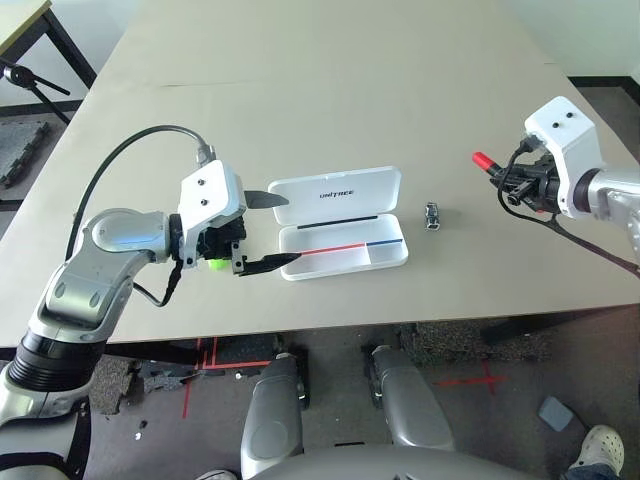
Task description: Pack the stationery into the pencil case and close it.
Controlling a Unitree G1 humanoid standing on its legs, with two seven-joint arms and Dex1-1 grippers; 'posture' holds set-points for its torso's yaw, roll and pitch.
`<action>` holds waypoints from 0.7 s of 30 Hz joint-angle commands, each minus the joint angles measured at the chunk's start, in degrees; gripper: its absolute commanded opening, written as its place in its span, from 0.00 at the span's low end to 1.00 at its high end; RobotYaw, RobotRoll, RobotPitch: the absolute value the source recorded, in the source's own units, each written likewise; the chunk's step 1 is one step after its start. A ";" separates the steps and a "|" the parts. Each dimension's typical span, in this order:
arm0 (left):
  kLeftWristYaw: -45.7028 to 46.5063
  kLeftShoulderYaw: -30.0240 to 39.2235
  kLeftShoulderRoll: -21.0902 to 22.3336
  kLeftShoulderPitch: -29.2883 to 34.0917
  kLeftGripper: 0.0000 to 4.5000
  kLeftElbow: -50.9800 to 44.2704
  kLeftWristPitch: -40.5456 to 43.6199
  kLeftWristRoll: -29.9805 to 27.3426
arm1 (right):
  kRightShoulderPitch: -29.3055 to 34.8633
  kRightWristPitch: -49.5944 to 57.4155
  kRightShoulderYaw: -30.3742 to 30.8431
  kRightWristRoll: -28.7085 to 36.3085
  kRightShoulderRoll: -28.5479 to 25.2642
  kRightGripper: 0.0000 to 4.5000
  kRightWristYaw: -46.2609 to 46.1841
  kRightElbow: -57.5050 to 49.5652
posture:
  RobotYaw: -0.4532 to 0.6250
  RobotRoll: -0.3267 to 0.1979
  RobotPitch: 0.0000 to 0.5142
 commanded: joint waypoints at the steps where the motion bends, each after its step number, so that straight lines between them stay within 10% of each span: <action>1: -0.32 1.34 1.20 1.64 1.00 -2.08 0.30 -0.91 | -1.70 -3.49 2.72 -0.20 -1.37 0.12 6.75 -2.42 | 0.34 0.62 0.37; 7: 0.56 2.23 1.41 3.25 1.00 -3.81 1.29 -1.44 | -3.59 1.45 -0.76 -0.83 4.86 0.12 0.62 -0.21 | 0.36 0.62 0.38; 9: 0.80 2.30 1.40 3.75 1.00 -4.26 1.55 -1.53 | -3.39 2.65 -2.98 -1.57 8.55 0.29 -4.63 1.57 | 0.36 0.62 0.40; 15: 0.94 2.38 1.57 4.08 1.00 -4.78 2.23 -1.93 | 0.49 5.24 -1.75 0.05 10.56 0.01 -4.59 -4.39 | 0.35 0.62 0.41; 21: 0.68 2.33 1.82 3.61 1.00 -4.72 2.67 -2.14 | 0.31 6.00 -2.40 -0.85 10.42 0.01 -5.64 -4.67 | 0.35 0.62 0.43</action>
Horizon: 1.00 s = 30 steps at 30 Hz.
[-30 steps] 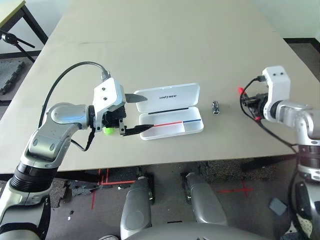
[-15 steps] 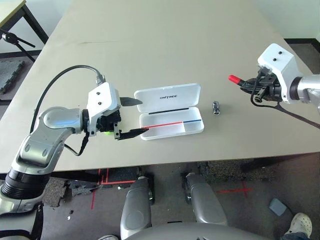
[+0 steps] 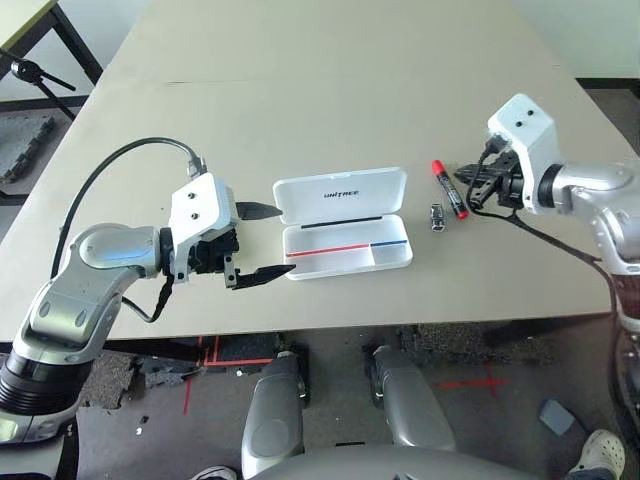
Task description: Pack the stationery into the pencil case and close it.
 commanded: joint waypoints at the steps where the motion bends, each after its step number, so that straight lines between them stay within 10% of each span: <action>1: -0.14 0.37 0.68 -0.06 1.00 -0.96 0.53 -0.72 | 0.29 0.15 -0.44 -0.83 -1.00 0.04 -0.77 0.09 | 0.35 0.62 0.43; 13: 0.96 -0.89 -0.20 -0.08 1.00 -1.59 0.75 -0.60 | 0.83 -3.29 -5.15 -2.90 9.92 0.99 -14.65 11.91 | 0.35 0.62 0.44; 26: 1.74 -1.14 -0.39 -0.06 1.00 -3.03 1.80 -0.88 | -4.20 -3.99 -4.12 -3.81 14.84 1.00 -16.87 28.09 | 0.38 0.62 0.45; 30: 2.04 -1.04 -0.43 0.15 1.00 -3.46 2.17 -0.97 | -4.39 -2.65 -3.79 -3.84 13.60 0.78 -15.56 27.75 | 0.38 0.62 0.45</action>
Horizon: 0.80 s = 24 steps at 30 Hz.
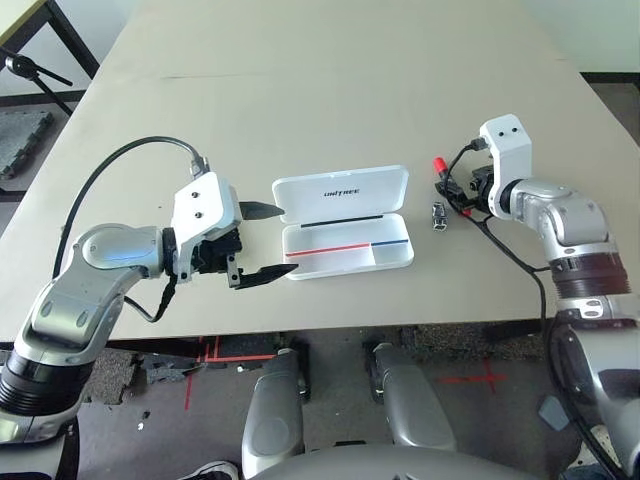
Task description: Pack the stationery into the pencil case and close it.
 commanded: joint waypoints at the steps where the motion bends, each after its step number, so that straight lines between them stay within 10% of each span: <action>1: 0.25 -0.55 -0.15 0.45 1.00 -1.05 0.64 -0.61 | 0.53 2.21 0.63 -0.87 -1.44 0.70 0.94 1.22 | 0.38 0.62 0.45; 8: 0.22 -0.17 -0.03 0.85 1.00 -0.96 0.41 -0.66 | 0.19 1.18 1.41 -1.14 -6.75 0.12 5.76 -1.71 | 0.38 0.62 0.45; 24: -0.51 0.65 0.86 1.15 1.00 0.03 -0.46 -0.43 | -2.01 -8.52 7.40 -0.16 -19.77 0.12 29.34 -15.02 | 0.37 0.62 0.45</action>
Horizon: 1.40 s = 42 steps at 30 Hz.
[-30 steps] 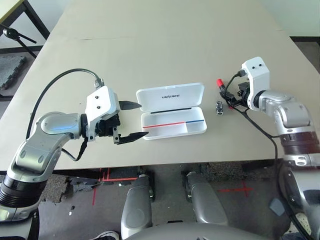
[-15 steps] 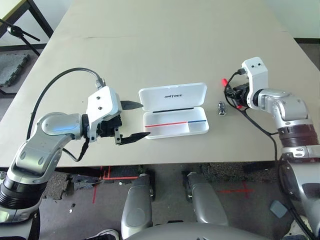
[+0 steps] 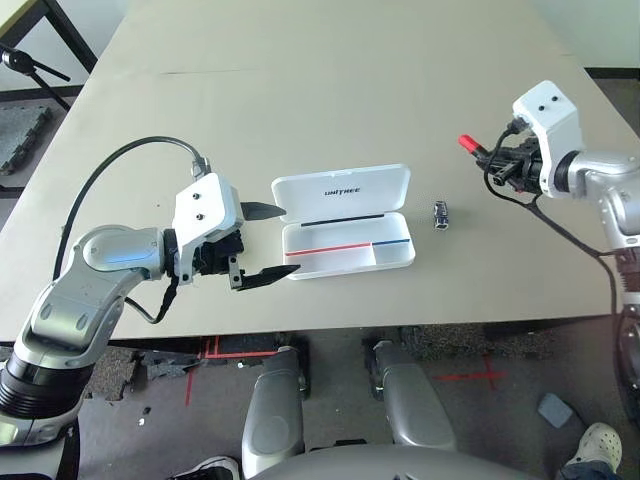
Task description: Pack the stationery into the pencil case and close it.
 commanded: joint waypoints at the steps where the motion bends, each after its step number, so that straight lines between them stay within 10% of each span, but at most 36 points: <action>1: -0.64 0.47 0.68 0.71 1.00 -0.08 -0.41 -0.38 | -0.94 -1.51 2.72 1.10 -2.31 0.12 7.17 -3.87 | 0.37 0.62 0.45; 19: 0.93 2.18 1.40 3.37 1.00 -2.45 0.56 -0.69 | 0.20 -0.48 11.01 7.85 -1.02 0.12 25.05 -19.36 | 0.42 0.62 0.47; 42: 2.62 1.51 1.04 2.23 1.00 -2.71 1.29 -0.25 | -4.19 -24.70 22.75 -7.64 15.74 0.12 18.99 -10.31 | 0.44 0.62 0.44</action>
